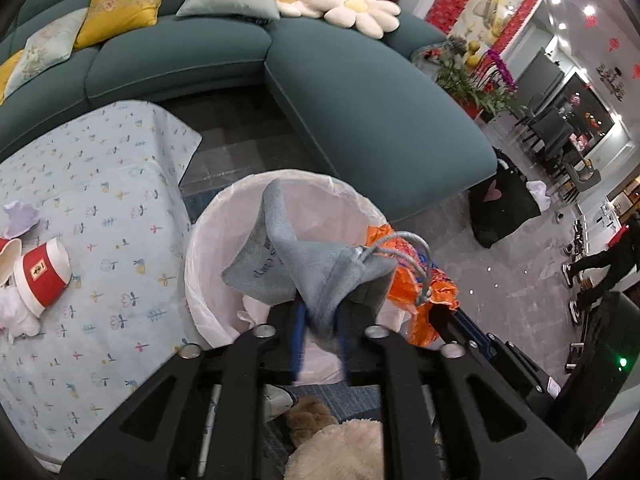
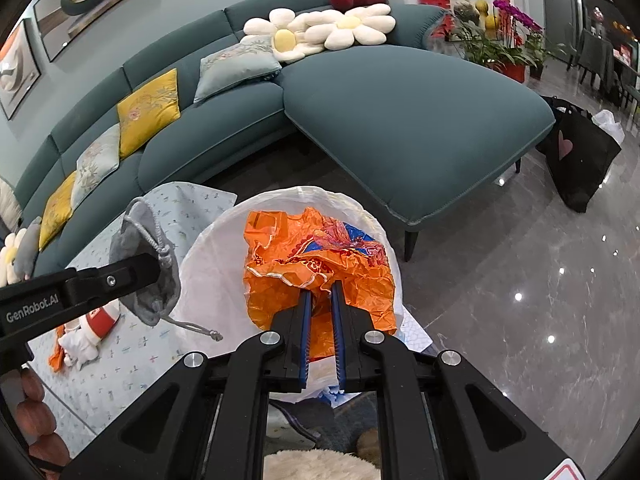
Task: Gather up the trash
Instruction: 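Carry the pouch and orange bag over the white bin and open both tools, then move both tools back over the table toward the remaining trash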
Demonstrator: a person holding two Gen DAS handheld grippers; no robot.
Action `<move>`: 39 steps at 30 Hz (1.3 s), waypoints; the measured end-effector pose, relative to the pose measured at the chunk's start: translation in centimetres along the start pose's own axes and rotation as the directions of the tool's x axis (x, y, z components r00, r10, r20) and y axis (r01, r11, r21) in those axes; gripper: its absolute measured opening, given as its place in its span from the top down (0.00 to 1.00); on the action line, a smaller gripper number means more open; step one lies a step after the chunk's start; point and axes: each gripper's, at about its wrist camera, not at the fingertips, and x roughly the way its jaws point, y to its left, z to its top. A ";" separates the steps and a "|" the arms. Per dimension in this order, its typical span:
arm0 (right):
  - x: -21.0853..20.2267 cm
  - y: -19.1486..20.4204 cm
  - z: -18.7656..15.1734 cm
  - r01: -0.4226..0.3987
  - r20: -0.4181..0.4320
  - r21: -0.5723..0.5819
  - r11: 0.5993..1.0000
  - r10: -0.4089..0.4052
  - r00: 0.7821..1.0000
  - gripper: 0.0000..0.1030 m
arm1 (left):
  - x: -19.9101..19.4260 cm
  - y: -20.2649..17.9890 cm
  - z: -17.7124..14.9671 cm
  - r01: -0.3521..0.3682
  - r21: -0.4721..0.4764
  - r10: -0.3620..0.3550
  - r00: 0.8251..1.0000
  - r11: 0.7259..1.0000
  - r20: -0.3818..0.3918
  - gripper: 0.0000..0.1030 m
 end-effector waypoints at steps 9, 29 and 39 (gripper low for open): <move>0.8 0.1 0.4 -0.010 -0.008 0.011 1.000 0.010 1.000 0.90 | -0.4 1.1 0.5 -0.029 -0.047 0.031 0.999 0.998 0.039 0.53; 1.4 4.8 0.6 -0.012 -0.003 -0.071 0.997 0.012 1.000 0.66 | -2.9 6.5 -1.6 -0.136 -0.108 0.143 0.988 0.985 0.059 0.52; -0.6 7.6 -0.2 -0.035 0.008 -0.110 0.993 0.037 0.999 0.54 | -5.8 9.3 -3.1 -0.178 -0.158 0.193 0.977 0.971 0.090 0.45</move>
